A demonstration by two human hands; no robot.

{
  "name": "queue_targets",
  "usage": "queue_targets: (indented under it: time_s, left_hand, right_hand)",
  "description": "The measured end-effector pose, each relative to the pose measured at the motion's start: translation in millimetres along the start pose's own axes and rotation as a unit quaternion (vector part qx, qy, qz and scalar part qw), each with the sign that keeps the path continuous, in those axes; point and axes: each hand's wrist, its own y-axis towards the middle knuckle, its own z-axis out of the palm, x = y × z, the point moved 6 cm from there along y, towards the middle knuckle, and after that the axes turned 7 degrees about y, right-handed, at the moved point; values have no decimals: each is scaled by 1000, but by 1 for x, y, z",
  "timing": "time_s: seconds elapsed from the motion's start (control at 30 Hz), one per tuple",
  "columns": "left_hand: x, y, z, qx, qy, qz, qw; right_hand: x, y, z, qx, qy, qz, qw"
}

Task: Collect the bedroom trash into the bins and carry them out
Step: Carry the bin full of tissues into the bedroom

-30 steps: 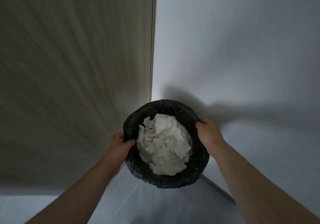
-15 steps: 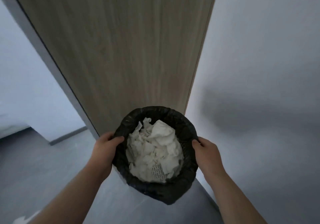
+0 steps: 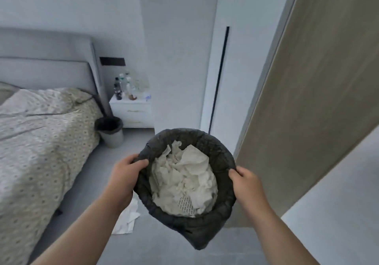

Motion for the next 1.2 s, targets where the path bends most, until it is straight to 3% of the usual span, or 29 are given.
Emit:
queue_targets:
  time_s: [0.2,0.43,0.87,1.2]
  left_hand:
    - [0,-22,-158,-100,-33,2,994]
    - [2,-29,-267,-207,-81,-6,975]
    - [9,112,-363,-310,-145,-75,937]
    - [-16,209,-424,-334,-146,-81,928]
  right_hand:
    - [52,-31,138,113,16,-20,993]
    - [94,-43,263,207,-13,-57,977]
    - [133,65,466,289,-56,-70,953]
    - [176,125,569,314,-62,-81,944]
